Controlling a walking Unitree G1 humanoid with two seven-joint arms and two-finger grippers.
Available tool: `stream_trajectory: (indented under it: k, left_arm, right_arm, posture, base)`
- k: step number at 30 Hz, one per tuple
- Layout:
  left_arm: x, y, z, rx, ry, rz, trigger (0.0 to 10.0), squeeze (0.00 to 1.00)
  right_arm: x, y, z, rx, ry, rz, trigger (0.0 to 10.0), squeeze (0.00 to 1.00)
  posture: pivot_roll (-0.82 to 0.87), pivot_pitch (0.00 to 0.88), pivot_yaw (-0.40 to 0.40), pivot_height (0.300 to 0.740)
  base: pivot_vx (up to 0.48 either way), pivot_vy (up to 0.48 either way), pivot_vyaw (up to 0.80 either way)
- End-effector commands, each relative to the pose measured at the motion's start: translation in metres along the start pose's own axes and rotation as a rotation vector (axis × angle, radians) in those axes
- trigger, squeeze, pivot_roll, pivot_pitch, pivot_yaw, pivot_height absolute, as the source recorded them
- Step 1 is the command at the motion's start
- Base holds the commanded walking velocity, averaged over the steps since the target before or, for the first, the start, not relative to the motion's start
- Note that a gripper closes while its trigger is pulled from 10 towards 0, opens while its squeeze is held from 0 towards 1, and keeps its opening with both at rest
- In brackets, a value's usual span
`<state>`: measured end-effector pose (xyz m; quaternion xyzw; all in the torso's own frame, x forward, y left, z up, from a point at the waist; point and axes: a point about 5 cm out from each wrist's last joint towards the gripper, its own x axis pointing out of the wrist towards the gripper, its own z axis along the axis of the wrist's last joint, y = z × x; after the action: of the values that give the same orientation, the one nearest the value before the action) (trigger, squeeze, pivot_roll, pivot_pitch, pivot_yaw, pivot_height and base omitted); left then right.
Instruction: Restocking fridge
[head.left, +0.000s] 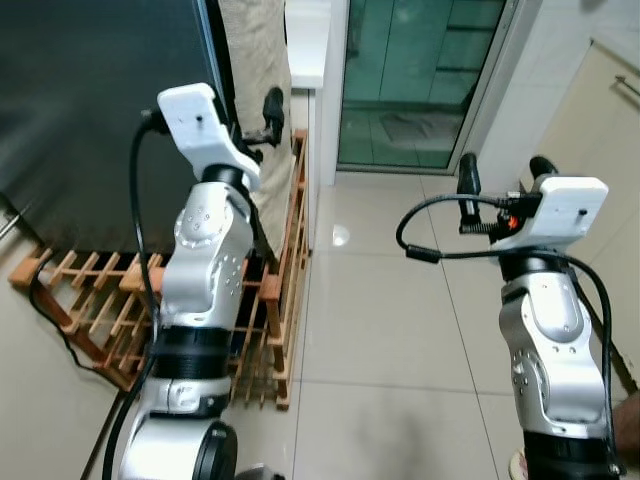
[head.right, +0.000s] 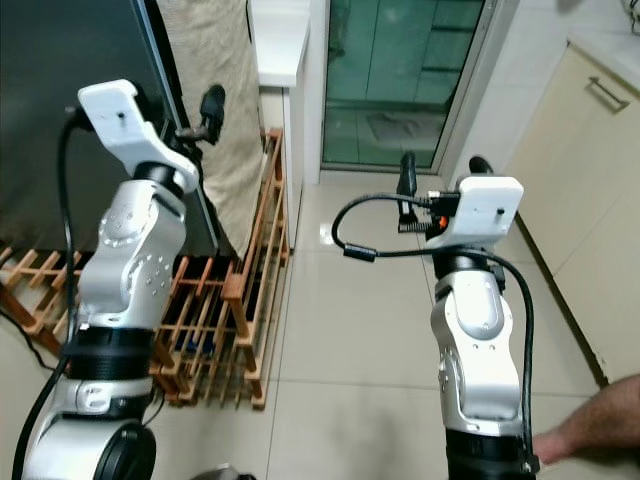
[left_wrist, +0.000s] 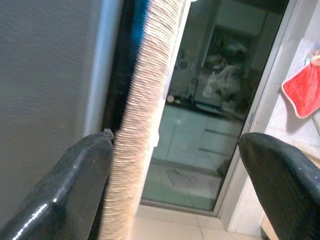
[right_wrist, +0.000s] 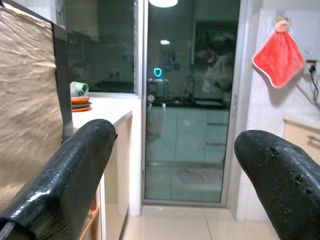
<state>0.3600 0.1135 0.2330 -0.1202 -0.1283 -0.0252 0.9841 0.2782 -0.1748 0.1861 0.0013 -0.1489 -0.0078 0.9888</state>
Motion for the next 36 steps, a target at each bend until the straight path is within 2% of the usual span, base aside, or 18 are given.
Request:
stream_trajectory:
  k: [1, 7, 10, 16, 20, 24, 25, 26, 27, 29, 31, 36]
  left_arm:
    - [0.005, 0.000, 0.001, 0.017, -0.001, 0.037, 10.0, 0.00]
    - [0.007, -0.002, -0.002, 0.024, 0.003, 0.053, 10.0, 0.00]
    - [0.010, 0.007, -0.007, 0.052, 0.015, 0.107, 10.0, 0.00]
    - [0.007, 0.023, -0.008, 0.047, 0.007, 0.146, 10.0, 0.00]
    - [0.004, 0.025, -0.011, 0.041, -0.002, 0.182, 10.0, 0.00]
    - [-0.006, 0.028, -0.002, -0.003, -0.043, 0.128, 10.0, 0.00]
    - [-0.016, 0.032, -0.001, -0.016, -0.042, 0.096, 10.0, 0.00]
    - [-0.016, 0.032, -0.001, -0.016, -0.042, 0.096, 10.0, 0.00]
    - [-0.022, 0.033, -0.001, -0.029, -0.035, 0.067, 10.0, 0.00]
    - [-0.035, 0.034, -0.001, -0.046, -0.023, 0.023, 10.0, 0.00]
    - [-0.043, 0.031, -0.002, -0.042, -0.018, -0.016, 10.0, 0.00]
    - [-0.039, 0.020, -0.007, -0.048, -0.013, -0.026, 10.0, 0.00]
  right_arm:
    - [-0.004, -0.001, -0.002, 0.016, 0.021, 0.000, 10.0, 0.13]
    - [-0.017, -0.004, -0.006, 0.010, 0.057, -0.014, 10.0, 0.13]
    - [-0.024, -0.007, -0.009, -0.003, 0.076, -0.028, 10.0, 0.13]
    - [-0.025, -0.011, 0.000, -0.041, 0.032, -0.042, 10.0, 0.13]
    - [-0.024, -0.011, 0.000, -0.046, 0.042, -0.031, 10.0, 0.14]
    - [-0.027, -0.014, 0.002, -0.060, 0.040, -0.027, 10.0, 0.14]
    - [-0.029, -0.015, 0.002, -0.061, 0.042, -0.035, 10.0, 0.14]
    - [-0.029, -0.015, 0.002, -0.061, 0.042, -0.035, 10.0, 0.14]
    - [-0.030, -0.016, 0.001, -0.059, 0.044, -0.038, 10.0, 0.13]
    - [-0.032, -0.014, 0.000, -0.053, 0.047, -0.041, 10.0, 0.14]
    - [-0.033, -0.005, -0.003, -0.047, 0.059, 0.004, 10.0, 0.13]
    - [-0.030, 0.001, -0.005, -0.032, 0.064, 0.025, 10.0, 0.13]
  posture:
    - [-0.15, 0.000, 0.050, 0.740]
    - [-0.17, 0.000, 0.060, 0.740]
    - [-0.19, 0.000, 0.069, 0.740]
    - [-0.20, 0.000, 0.066, 0.740]
    - [-0.21, 0.000, 0.058, 0.740]
    - [-0.21, 0.000, 0.064, 0.740]
    - [-0.21, 0.000, 0.064, 0.740]
    - [-0.21, 0.000, 0.064, 0.740]
    - [-0.21, 0.000, 0.063, 0.740]
    - [-0.19, 0.000, 0.054, 0.740]
    - [-0.17, 0.000, 0.041, 0.740]
    - [-0.16, 0.000, 0.031, 0.740]
  base:
    - [0.000, 0.000, 0.00]
    - [0.000, 0.000, 0.00]
    - [0.000, 0.000, 0.00]
    - [0.000, 0.000, 0.00]
    - [0.000, 0.000, 0.00]
    - [0.000, 0.000, 0.00]
    - [0.000, 0.000, 0.00]
    - [0.000, 0.000, 0.00]
    - [0.000, 0.000, 0.00]
    - [0.000, 0.000, 0.00]
    - [0.000, 0.000, 0.00]
    - [0.000, 0.000, 0.00]
